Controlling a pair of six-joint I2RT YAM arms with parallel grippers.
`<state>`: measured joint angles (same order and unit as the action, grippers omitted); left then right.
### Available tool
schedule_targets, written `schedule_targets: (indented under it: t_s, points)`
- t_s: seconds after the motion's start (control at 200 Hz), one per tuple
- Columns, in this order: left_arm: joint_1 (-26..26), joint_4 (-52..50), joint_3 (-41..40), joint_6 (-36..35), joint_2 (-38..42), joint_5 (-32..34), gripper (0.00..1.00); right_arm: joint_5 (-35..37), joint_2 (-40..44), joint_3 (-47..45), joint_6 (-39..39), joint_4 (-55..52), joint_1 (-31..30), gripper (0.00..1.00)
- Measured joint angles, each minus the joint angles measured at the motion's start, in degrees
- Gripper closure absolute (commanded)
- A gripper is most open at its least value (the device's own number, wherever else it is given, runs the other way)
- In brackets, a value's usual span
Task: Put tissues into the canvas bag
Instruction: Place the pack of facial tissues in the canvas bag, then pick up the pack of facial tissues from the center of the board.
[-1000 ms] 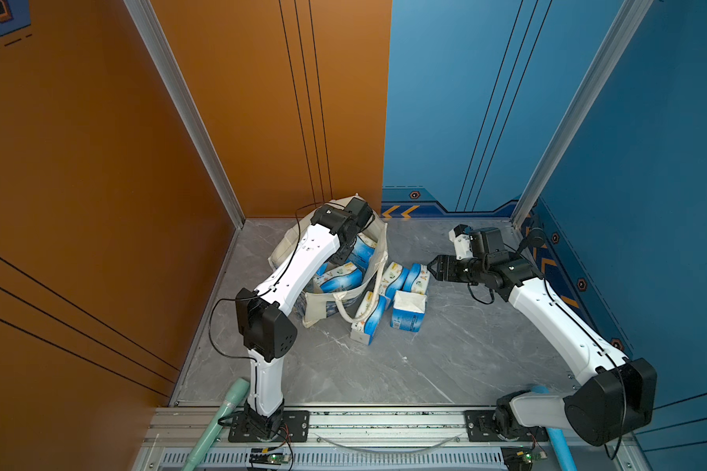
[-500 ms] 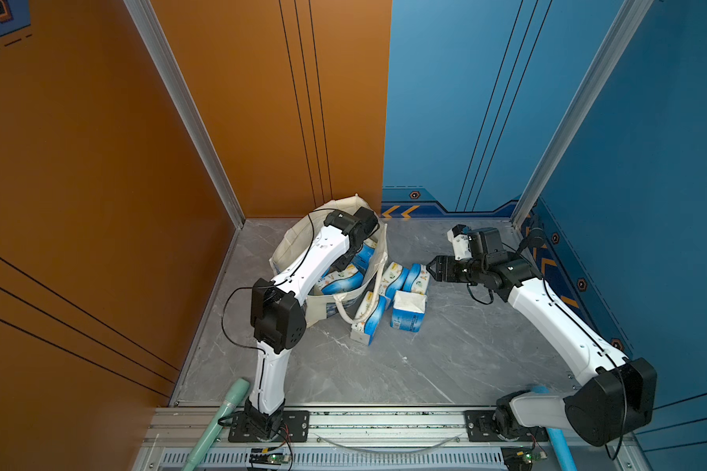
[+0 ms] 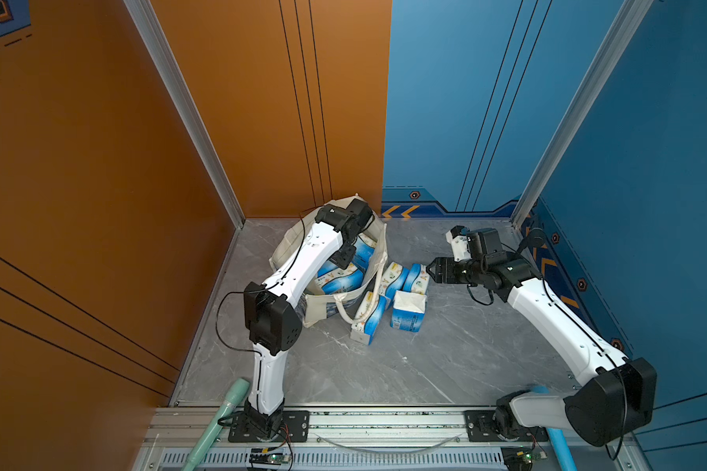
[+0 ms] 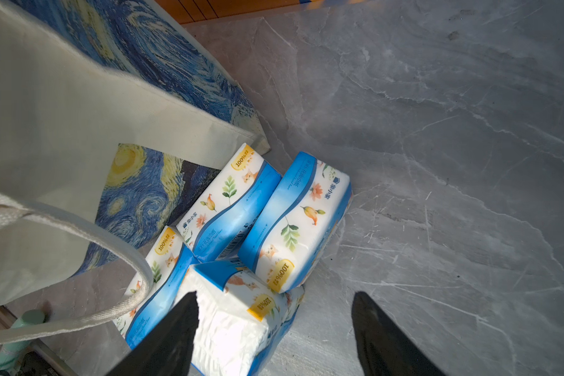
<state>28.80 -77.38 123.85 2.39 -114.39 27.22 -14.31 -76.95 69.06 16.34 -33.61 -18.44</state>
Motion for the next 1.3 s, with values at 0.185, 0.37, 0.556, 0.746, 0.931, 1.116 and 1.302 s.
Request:
schedule_targets:
  t_s: [0.185,0.37,0.556,0.746,0.931,1.116,1.302]
  points:
    - [-0.92,0.96,1.77,0.48,6.14,-4.24,0.32,-0.02,0.00,0.15,-1.18,-0.83,-1.25,0.23]
    - [-0.96,5.62,0.42,0.70,13.57,-12.02,0.36,-0.09,0.00,0.31,-3.98,-3.15,-3.34,0.23]
    - [4.02,9.42,-7.13,1.97,24.65,-14.64,0.38,-0.04,0.00,0.31,-6.10,-5.62,-5.75,0.22]
    - [21.40,10.14,-16.37,4.20,31.41,-11.47,0.35,1.99,0.24,0.31,-5.84,-6.47,-5.70,0.22]
    - [34.80,10.16,-21.24,7.65,30.58,-10.14,0.35,2.78,1.38,0.31,-3.34,-6.27,-0.42,0.22]
    - [37.59,10.54,-24.13,12.02,25.35,-10.84,0.36,2.58,4.11,0.31,-1.20,-6.05,1.51,0.22]
    - [35.67,10.54,-28.83,16.41,18.51,-13.16,0.38,2.54,6.29,0.13,-0.37,-4.83,1.51,0.20]
